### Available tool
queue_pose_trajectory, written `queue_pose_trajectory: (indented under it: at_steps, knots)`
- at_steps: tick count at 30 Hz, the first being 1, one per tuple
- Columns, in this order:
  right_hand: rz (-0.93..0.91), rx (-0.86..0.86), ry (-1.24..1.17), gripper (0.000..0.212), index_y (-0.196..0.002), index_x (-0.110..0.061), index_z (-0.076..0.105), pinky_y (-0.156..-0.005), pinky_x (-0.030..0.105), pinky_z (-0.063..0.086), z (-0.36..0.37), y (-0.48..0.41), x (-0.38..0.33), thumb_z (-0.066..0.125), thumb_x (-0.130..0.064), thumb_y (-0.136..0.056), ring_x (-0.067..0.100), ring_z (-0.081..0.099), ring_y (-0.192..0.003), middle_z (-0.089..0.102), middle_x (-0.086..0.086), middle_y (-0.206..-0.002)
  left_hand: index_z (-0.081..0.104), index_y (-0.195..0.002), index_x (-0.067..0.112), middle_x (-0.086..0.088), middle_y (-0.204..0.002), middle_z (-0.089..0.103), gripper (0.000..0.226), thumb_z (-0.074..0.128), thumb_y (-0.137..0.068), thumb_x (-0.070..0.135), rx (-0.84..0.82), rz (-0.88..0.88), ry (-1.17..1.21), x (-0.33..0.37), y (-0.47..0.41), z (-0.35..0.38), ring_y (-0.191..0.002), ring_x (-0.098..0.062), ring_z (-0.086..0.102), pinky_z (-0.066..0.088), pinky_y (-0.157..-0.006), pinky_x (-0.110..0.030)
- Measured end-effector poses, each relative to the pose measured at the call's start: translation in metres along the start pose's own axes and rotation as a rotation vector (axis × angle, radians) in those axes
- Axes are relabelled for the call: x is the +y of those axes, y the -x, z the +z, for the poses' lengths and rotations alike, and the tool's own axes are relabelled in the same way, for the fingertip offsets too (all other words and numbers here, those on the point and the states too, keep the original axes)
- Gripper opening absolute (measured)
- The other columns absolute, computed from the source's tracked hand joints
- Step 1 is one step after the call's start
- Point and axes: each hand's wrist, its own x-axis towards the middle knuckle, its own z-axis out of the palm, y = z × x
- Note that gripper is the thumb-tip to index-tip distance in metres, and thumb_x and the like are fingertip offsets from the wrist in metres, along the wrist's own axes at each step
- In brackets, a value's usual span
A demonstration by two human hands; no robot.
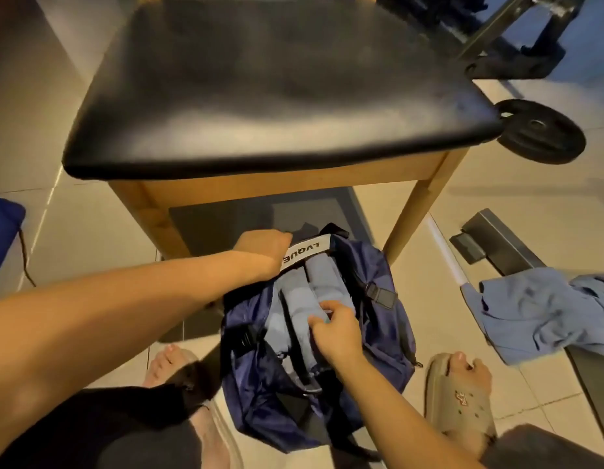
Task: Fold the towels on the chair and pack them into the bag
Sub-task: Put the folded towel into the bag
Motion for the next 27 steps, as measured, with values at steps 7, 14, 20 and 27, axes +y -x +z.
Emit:
queue_pose_trajectory:
  at_steps: [7, 14, 20, 27]
  knots:
    - [-0.116, 0.123, 0.026, 0.045, -0.145, -0.013, 0.047, -0.075, 0.038, 0.048, 0.022, -0.027, -0.025, 0.059, -0.022, -0.103, 0.027, 0.063, -0.092, 0.068, 0.011, -0.110, 0.049, -0.081, 0.018, -0.005, -0.088, 0.056, 0.015, 0.055, -0.094, 0.017, 0.064, -0.080, 0.162, -0.020, -0.005, -0.009, -0.078, -0.024, 0.054, 0.046, -0.070, -0.034]
    - [-0.134, 0.215, 0.320, 0.035, -0.136, -0.016, 0.055, -0.064, 0.033, 0.042, 0.032, -0.052, -0.020, 0.056, -0.024, -0.102, 0.026, 0.067, -0.088, 0.072, 0.007, -0.091, 0.065, -0.089, 0.021, -0.001, -0.086, 0.063, 0.004, 0.060, -0.089, 0.021, 0.035, -0.083, 0.245, -0.022, -0.013, -0.015, -0.078, -0.018, 0.060, 0.046, -0.070, -0.029]
    - [-0.106, 0.220, 0.343, 0.031, -0.129, -0.015, 0.065, -0.069, 0.032, 0.043, 0.033, -0.060, -0.015, 0.057, -0.018, -0.099, 0.028, 0.068, -0.098, 0.075, 0.008, -0.103, 0.063, -0.095, 0.019, 0.003, -0.084, 0.056, 0.010, 0.053, -0.098, 0.018, 0.061, 0.046, 0.210, -0.019, -0.008, -0.017, -0.081, -0.018, 0.058, 0.043, -0.073, -0.028]
    - [-0.117, 0.246, 0.407, 0.018, -0.107, -0.015, 0.075, -0.080, 0.038, 0.054, 0.023, -0.070, -0.006, 0.062, -0.020, -0.095, 0.033, 0.067, -0.098, 0.076, 0.012, -0.096, 0.060, -0.114, 0.016, -0.004, -0.105, 0.055, 0.021, 0.050, -0.095, 0.017, 0.307, 0.703, -0.245, -0.016, 0.002, 0.014, -0.094, -0.025, 0.052, 0.047, -0.077, -0.040]
